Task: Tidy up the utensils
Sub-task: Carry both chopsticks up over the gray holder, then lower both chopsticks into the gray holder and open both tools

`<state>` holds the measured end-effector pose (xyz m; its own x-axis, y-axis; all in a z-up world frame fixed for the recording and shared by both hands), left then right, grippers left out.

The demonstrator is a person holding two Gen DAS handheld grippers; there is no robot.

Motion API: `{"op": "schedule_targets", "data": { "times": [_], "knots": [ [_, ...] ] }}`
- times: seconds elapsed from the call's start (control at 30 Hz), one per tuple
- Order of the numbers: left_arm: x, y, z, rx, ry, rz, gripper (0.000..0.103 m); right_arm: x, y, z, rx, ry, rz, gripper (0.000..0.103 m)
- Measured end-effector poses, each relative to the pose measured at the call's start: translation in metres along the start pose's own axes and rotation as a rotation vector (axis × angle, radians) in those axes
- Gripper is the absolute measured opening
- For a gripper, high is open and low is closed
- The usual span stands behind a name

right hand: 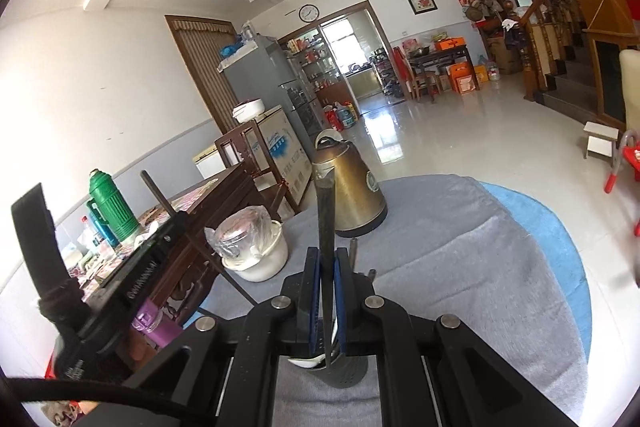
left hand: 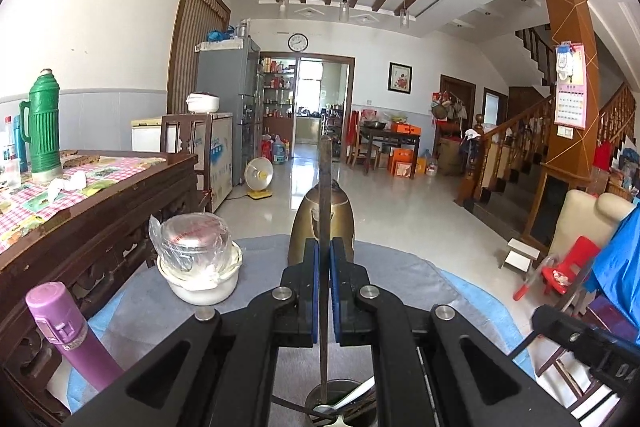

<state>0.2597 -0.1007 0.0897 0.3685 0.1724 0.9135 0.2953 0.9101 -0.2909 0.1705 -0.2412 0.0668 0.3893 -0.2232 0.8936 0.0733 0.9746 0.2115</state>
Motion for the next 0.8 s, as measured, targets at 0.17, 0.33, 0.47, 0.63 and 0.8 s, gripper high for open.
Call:
{"op": "schedule_targets", "data": {
  "times": [0.17, 0.33, 0.47, 0.63, 0.8],
  "knots": [
    [-0.006, 0.006, -0.015, 0.018, 0.030, 0.024, 0.005, 0.003, 0.001, 0.002, -0.003, -0.016, -0.011, 0.007],
    [-0.012, 0.009, -0.024, 0.034, 0.048, 0.034, 0.005, 0.006, 0.001, 0.001, -0.006, -0.032, -0.033, 0.007],
    [-0.016, 0.010, -0.028, 0.041, 0.055, 0.033, 0.005, 0.007, -0.002, 0.000, -0.012, -0.047, -0.050, 0.007],
    [-0.021, 0.012, -0.032, 0.047, 0.066, 0.037, 0.005, 0.007, -0.005, -0.004, -0.026, -0.067, -0.074, 0.007],
    [-0.023, 0.014, -0.035, 0.053, 0.075, 0.034, 0.005, 0.001, -0.003, -0.016, -0.038, -0.046, -0.064, 0.007]
  ]
}}
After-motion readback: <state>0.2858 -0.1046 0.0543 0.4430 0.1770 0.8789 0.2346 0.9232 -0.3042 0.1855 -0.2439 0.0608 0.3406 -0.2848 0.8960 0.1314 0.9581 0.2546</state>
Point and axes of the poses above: each gripper's, at about its wrist camera, not at the fingertips, and z roughly against the way its jaws point, y to its left, x to its top, the point moved 3 cm from there along -z, roughly the way its jaws point, and after that the axes turned 13 degrees about z, right-handed, at the moved point
